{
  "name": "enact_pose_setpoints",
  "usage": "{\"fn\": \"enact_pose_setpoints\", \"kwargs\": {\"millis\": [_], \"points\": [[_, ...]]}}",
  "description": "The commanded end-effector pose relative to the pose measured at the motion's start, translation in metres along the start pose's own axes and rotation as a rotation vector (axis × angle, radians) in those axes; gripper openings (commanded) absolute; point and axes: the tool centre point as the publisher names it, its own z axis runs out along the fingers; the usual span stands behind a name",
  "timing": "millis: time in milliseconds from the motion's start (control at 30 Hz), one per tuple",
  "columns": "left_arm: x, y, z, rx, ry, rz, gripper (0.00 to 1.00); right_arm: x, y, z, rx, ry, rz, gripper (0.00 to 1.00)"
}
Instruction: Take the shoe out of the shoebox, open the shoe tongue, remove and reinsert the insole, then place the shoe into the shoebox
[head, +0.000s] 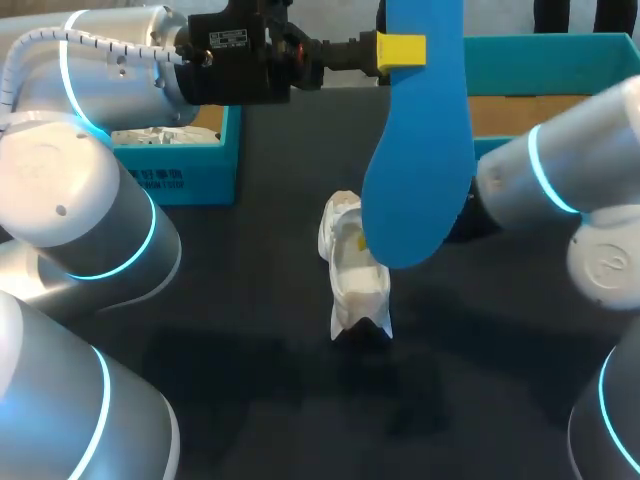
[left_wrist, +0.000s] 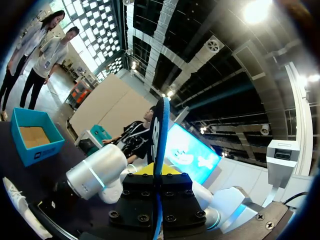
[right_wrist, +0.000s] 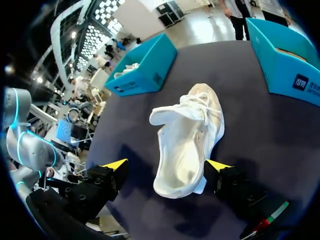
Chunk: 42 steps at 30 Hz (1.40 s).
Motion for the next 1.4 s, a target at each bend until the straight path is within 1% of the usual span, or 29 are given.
{"fn": "enact_pose_setpoints", "kwargs": {"millis": [33,167,233,433,567,800,867,933,1033,1167,1267,1333,1400], "points": [[0.000,0.001,0.000,0.004,0.002,0.001,0.00,-0.004,0.000,-0.019,-0.003,0.161,-0.007,1.00],[0.000,0.001,0.000,0.004,0.002,0.001,0.00,-0.002,0.007,-0.025,-0.009,0.237,-0.006,1.00],[0.000,0.001,0.000,0.004,0.002,0.001,0.00,0.001,0.011,-0.028,-0.032,0.306,-0.003,1.00],[0.000,0.001,0.000,0.004,0.002,0.001,0.00,0.007,0.023,-0.040,-0.088,0.433,0.011,1.00],[0.000,0.001,0.000,0.004,0.002,0.001,0.00,0.009,0.031,-0.045,-0.087,0.461,0.021,1.00],[0.000,0.001,0.000,0.004,0.002,0.001,0.00,0.011,0.046,-0.047,-0.053,0.502,0.071,1.00],[0.000,0.001,0.000,0.004,0.002,0.001,0.00,0.011,0.049,-0.047,-0.040,0.497,0.085,1.00],[0.000,0.001,0.000,0.004,0.002,0.001,0.00,0.010,0.053,-0.048,-0.026,0.504,0.106,1.00],[0.000,0.001,0.000,0.004,0.002,0.001,0.00,0.005,0.056,-0.053,-0.025,0.503,0.136,1.00],[0.000,0.001,0.000,0.004,0.002,0.001,0.00,-0.001,0.061,-0.062,-0.009,0.506,0.174,1.00],[0.000,0.001,0.000,0.004,0.002,0.001,0.00,-0.004,0.063,-0.070,0.003,0.541,0.199,1.00],[0.000,0.001,0.000,0.004,0.002,0.001,0.00,-0.004,0.064,-0.075,0.002,0.604,0.224,1.00],[0.000,0.001,0.000,0.004,0.002,0.001,0.00,-0.002,0.065,-0.078,0.002,0.634,0.229,1.00]]}}
